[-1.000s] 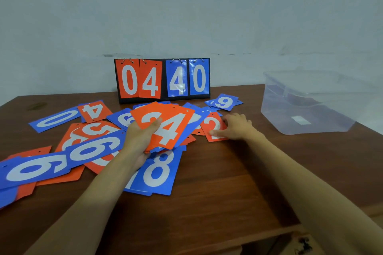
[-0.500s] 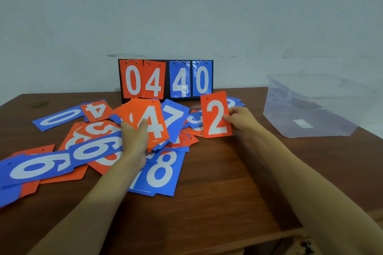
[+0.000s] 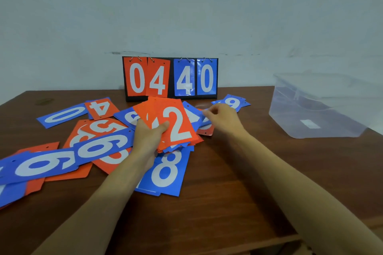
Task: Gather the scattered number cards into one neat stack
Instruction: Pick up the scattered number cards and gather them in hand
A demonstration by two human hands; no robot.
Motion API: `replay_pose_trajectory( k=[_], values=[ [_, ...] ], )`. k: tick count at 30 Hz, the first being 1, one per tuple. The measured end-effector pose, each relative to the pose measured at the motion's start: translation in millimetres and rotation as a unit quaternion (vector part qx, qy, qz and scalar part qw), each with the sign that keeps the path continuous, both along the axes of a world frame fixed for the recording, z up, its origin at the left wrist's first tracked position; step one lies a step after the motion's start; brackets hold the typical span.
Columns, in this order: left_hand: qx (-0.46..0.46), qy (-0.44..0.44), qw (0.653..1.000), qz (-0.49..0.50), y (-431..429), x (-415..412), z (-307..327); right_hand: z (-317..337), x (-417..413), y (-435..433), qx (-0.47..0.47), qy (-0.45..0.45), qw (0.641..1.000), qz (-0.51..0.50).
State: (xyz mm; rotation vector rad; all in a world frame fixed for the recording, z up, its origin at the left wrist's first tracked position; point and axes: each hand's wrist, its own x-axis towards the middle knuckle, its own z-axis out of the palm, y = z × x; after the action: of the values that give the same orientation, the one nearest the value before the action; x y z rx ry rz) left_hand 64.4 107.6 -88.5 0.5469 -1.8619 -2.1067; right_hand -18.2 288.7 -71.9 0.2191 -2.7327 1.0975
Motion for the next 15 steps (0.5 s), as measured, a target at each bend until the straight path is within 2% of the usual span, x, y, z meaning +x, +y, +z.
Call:
replay_pose_trajectory(
  k=[2, 4, 6, 15],
  values=[
    [0.019, -0.011, 1.000, 0.014, -1.4, -1.2, 1.3, -7.5, -20.3, 16.2, 0.082, 0.013, 0.993, -0.081],
    [0.029, -0.012, 0.999, 0.020, -1.9, -3.3, 1.8, -14.5, -35.1, 27.9, 0.155, -0.042, 0.977, -0.137],
    [0.031, -0.010, 0.999, 0.024, -1.4, -4.8, 2.4, -19.8, -43.0, 31.3, 0.187, -0.096, 0.965, -0.156],
    [0.026, -0.012, 0.999, 0.019, 0.1, -4.1, 2.9, -11.9, -47.5, 34.8, 0.104, -0.172, 0.965, -0.169]
  ],
)
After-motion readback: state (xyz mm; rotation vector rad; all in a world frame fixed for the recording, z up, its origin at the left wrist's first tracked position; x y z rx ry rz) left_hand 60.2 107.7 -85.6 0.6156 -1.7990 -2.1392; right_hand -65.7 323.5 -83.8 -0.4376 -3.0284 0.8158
